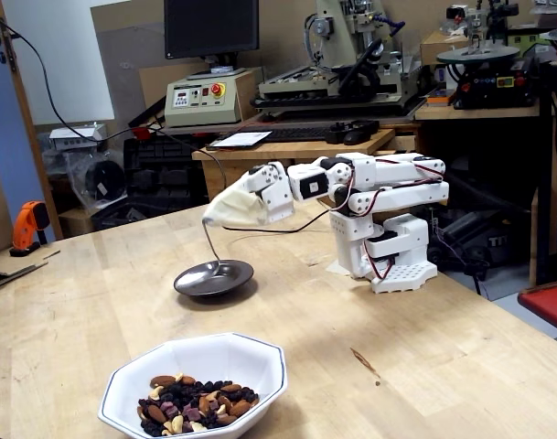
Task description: Use spoon to transfer food from the white bowl to brown plate
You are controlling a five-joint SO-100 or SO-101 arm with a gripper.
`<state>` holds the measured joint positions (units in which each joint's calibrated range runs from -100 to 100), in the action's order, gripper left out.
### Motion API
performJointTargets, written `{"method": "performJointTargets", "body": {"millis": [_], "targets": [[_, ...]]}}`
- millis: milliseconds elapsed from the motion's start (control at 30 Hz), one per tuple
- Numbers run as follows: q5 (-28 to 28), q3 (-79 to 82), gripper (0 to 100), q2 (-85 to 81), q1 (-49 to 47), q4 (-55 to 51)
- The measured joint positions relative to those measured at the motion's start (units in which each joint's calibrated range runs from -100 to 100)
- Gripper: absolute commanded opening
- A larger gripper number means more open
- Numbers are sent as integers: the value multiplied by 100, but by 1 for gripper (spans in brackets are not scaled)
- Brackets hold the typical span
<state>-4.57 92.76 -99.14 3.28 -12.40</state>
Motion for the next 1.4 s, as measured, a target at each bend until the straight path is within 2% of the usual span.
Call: {"method": "performJointTargets", "body": {"millis": [333, 800, 1067, 1400], "targets": [[5, -943, 5, 0, -117, 0], [-10, -1448, 5, 60, -1832, 0], [0, -2542, 5, 1426, -2409, -434], [15, -4024, 5, 3091, -2460, -1084]]}}
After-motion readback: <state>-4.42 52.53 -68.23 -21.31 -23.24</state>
